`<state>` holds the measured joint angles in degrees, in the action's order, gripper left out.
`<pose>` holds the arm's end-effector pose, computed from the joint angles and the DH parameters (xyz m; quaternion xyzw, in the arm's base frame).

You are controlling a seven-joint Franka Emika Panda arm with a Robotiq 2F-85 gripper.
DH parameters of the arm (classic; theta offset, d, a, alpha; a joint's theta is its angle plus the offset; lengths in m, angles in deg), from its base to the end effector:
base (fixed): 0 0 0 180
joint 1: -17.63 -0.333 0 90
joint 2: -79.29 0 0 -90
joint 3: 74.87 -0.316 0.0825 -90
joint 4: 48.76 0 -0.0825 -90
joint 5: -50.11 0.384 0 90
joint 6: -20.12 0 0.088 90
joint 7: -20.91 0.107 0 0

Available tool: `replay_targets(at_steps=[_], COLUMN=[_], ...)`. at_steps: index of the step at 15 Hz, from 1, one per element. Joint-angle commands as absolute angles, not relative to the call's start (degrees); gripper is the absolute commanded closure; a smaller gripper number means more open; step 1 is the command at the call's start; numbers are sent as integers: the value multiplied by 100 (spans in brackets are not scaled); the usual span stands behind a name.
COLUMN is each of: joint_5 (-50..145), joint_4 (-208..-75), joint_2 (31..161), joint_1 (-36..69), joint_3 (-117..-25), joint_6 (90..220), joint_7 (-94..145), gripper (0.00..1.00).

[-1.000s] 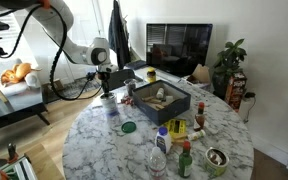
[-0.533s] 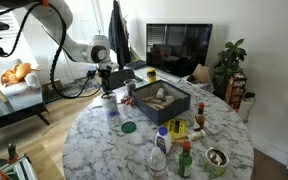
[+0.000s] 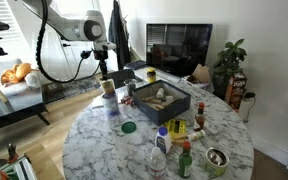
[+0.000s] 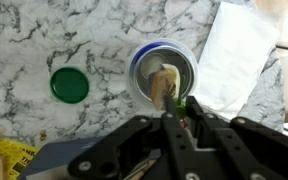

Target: Put the silver and the plastic cups upside down on the table

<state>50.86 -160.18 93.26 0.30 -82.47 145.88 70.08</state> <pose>0.5505 0.2529 0.3594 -0.9762 0.2156 0.0094 0.0195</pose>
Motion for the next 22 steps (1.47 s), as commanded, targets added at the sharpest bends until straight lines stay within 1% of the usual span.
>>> replay_targets(at_steps=[1,6,12,14,18,22], joint_5=[5080,5144,5347,5260,5890,6231], joint_4=[-16253,-16630,-17487,-17870,-18549,-18919], joint_2=[8603,7838,7750,7830,8090,8488], joint_1=[137,537,1236,1394,1596,1694], joint_3=[-8271,-8157,-7798,-7698,-7566,-7485], joint_6=[14163,13935,14180,14648,15746,16589], joint_7=[7083,7312,7962,8066,7341,7087], gripper=[96,96,96,96,96,96])
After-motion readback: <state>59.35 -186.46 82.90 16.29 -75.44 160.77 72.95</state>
